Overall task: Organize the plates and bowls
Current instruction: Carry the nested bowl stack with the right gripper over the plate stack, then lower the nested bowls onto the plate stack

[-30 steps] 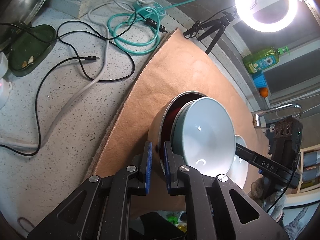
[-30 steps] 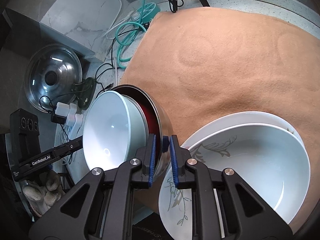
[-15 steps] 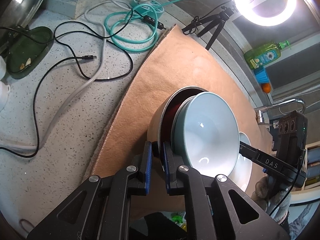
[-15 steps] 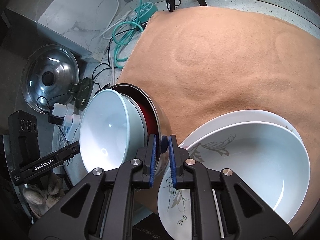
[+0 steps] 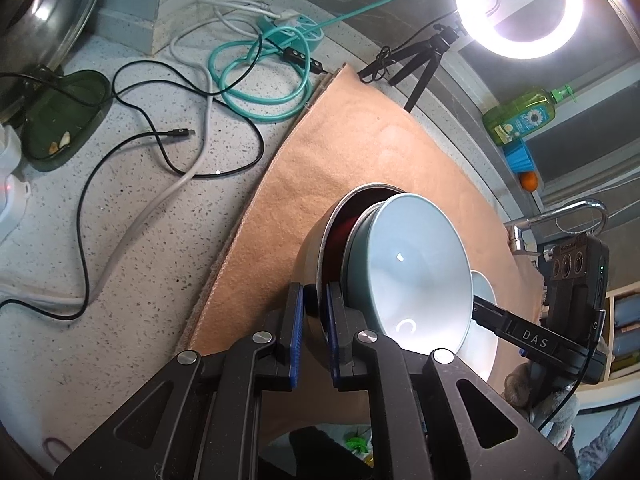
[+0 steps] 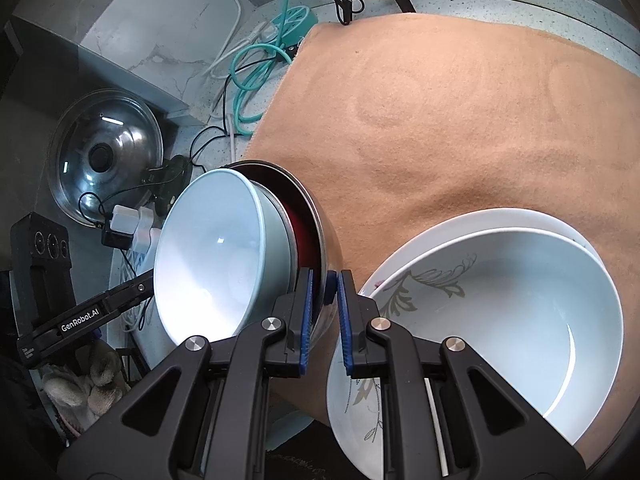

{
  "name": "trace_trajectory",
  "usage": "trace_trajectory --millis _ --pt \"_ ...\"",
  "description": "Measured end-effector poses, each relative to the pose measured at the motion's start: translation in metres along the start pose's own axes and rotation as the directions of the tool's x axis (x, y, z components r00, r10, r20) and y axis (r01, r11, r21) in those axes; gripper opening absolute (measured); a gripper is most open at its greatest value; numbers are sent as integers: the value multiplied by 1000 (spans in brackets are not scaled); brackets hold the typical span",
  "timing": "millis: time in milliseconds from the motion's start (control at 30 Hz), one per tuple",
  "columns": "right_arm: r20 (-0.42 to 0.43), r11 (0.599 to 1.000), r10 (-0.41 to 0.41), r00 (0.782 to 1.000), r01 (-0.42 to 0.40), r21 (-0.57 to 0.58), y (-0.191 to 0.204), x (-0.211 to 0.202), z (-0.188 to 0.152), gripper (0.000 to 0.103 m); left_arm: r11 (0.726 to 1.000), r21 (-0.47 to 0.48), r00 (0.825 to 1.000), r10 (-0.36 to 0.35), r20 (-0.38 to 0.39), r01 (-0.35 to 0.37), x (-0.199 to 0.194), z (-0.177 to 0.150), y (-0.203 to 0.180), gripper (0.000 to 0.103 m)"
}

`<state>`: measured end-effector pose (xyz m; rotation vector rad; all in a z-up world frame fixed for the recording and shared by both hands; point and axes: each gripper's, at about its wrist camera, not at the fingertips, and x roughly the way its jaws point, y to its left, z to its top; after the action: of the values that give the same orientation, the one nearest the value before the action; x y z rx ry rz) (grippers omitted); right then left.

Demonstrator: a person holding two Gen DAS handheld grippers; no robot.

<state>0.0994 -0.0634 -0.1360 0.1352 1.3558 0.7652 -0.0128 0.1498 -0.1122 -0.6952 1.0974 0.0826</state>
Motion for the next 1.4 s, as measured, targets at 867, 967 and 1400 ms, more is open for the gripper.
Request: trace_trajectory --millis 867,967,1400 --pt "179 995 -27 984 10 96 -44 -117 -36 12 970 206 992 -125 -18 126 -6 -7 -99 9" --pt "194 992 -46 980 22 128 -59 -129 -45 12 963 228 990 -134 -50 142 5 -12 -111 9" --pt "202 968 -106 974 54 246 -111 -143 -78 12 944 288 980 -119 -158 161 40 -34 -145 9"
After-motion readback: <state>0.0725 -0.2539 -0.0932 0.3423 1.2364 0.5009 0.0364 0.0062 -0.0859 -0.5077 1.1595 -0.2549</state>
